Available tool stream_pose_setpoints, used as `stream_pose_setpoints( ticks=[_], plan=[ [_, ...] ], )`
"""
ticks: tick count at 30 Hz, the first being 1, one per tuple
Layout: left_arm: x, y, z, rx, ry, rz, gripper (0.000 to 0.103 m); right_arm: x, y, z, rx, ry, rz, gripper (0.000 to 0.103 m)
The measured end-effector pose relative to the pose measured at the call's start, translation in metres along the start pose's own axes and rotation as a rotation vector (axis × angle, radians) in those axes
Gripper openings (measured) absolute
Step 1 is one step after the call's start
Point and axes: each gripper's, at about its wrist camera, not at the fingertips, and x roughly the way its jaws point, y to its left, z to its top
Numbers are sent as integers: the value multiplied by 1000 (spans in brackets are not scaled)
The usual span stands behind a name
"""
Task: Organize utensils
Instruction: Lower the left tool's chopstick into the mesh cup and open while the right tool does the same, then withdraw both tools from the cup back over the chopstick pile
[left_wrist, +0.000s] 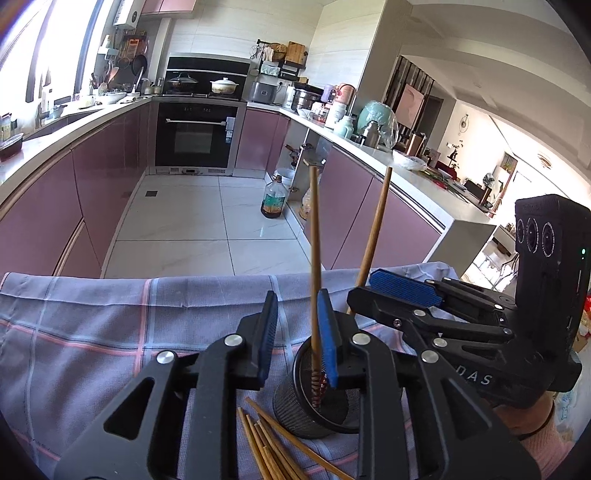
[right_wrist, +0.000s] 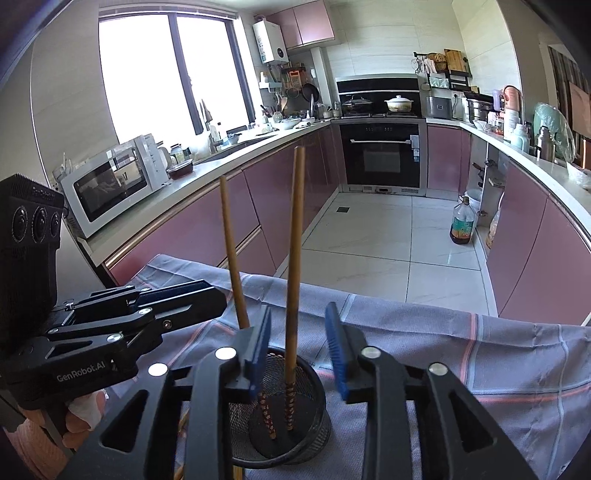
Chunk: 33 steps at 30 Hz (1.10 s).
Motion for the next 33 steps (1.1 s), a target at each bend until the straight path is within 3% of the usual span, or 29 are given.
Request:
stream_pose_setpoints(
  ticks=[11, 22, 33],
  plan=[
    [-20, 16, -13, -30, -46, 43, 26, -15, -3, -7, 1, -26, 4, 35],
    [-65, 16, -50, 64, -81, 147, 37, -67, 24, -35, -98, -77, 105, 35],
    [-76, 36, -121, 78, 20, 205, 38, -36, 37, -99, -115, 134, 134, 35]
  ],
)
